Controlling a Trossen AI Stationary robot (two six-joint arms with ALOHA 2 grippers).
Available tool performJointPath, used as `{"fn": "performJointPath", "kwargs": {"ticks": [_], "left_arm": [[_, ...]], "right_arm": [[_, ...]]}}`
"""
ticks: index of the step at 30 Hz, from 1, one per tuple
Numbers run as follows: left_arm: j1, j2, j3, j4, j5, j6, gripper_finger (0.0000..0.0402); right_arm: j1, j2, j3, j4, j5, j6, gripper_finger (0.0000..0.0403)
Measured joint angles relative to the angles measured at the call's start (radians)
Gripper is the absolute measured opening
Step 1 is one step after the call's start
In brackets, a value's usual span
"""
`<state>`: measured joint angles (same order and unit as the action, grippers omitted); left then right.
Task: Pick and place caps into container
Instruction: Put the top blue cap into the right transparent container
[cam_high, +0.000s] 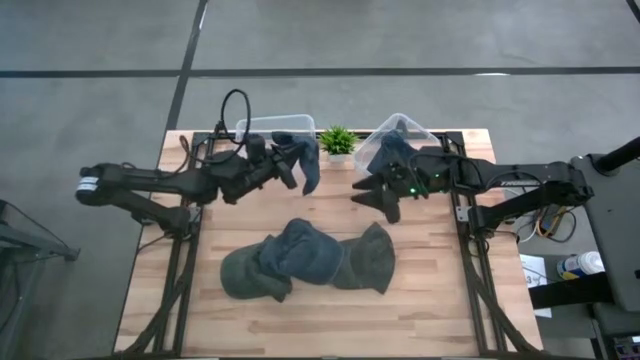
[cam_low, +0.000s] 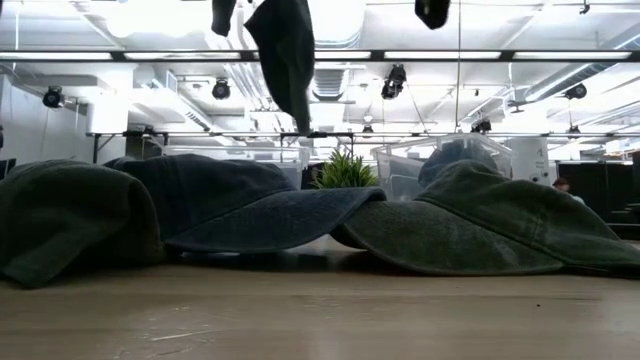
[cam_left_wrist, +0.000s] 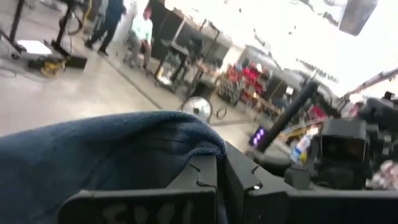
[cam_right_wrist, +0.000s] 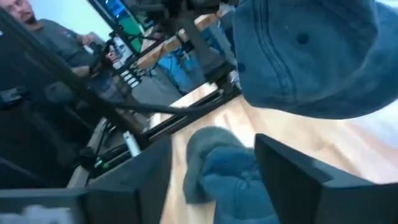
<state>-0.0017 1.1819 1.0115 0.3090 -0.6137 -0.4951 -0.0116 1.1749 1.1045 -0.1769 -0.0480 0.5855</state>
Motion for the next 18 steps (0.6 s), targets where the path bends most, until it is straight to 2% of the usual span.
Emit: {"fn": "performJointPath", "kwargs": {"ticks": [4,7,13,18], "left_arm": [[0.000,0.033,0.000,0.048,-0.017,0.003,0.0000],[0.000,0.052,0.000,0.092,-0.026,0.003,0.0000],[0.000,0.070,0.000,0.127,-0.112,0.015,0.0000],[0.002,0.063,0.000,0.135,-0.152,0.080,0.0000]], "right_arm": [[-0.005,0.058,0.029,0.040,0.064,-0.055,0.0290],[-0.005,0.124,0.091,0.049,0.122,-0.132,0.0316],[0.000,0.293,0.299,-0.007,0.381,-0.270,0.0329],[0.001,0.439,0.519,-0.177,0.419,-0.246,0.0329]]}}
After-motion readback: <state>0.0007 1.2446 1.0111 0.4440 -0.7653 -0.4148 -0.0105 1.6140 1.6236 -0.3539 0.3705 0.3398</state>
